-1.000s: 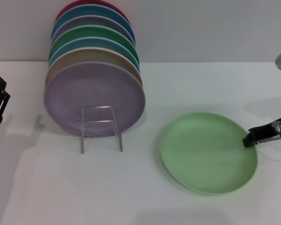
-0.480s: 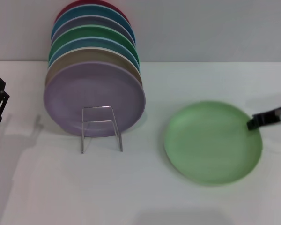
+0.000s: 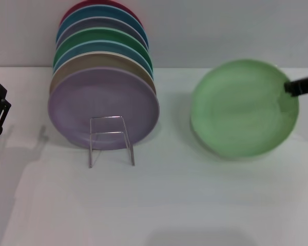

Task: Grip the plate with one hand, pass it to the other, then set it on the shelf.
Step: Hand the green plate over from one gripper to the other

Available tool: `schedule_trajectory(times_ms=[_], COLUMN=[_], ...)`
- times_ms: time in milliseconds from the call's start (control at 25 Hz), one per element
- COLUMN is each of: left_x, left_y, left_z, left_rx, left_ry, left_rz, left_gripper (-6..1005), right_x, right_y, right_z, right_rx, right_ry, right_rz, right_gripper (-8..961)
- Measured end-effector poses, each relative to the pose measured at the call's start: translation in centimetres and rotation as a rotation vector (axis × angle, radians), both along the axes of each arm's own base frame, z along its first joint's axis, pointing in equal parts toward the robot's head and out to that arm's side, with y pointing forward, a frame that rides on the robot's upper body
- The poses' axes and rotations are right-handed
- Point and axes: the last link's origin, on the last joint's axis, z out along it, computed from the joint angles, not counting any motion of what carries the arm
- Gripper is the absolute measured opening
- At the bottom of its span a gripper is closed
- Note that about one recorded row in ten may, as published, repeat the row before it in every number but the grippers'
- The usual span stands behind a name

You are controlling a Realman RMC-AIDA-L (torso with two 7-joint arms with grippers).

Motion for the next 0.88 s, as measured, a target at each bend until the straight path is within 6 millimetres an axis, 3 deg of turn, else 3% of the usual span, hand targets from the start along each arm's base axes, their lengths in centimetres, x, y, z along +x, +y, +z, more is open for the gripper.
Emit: schedule_trajectory(times_ms=[360,880], left_x=[0.2,0.2], left_y=[0.0,-0.1], left_z=[-0.3,-0.3], left_rx=[-0.01,-0.011], left_ry=[0.0,-0.006], left_rz=[-0.008,-0.008], left_gripper=[809,810], right_x=[-1.4,-1.3], right_y=[1.7,1.6], right_z=[-0.6,-3.2], right_rx=[0.199,0.353], right_ry=[-0.076,-0.051], right_rz=[0.204,0.327], right_gripper=[19,19])
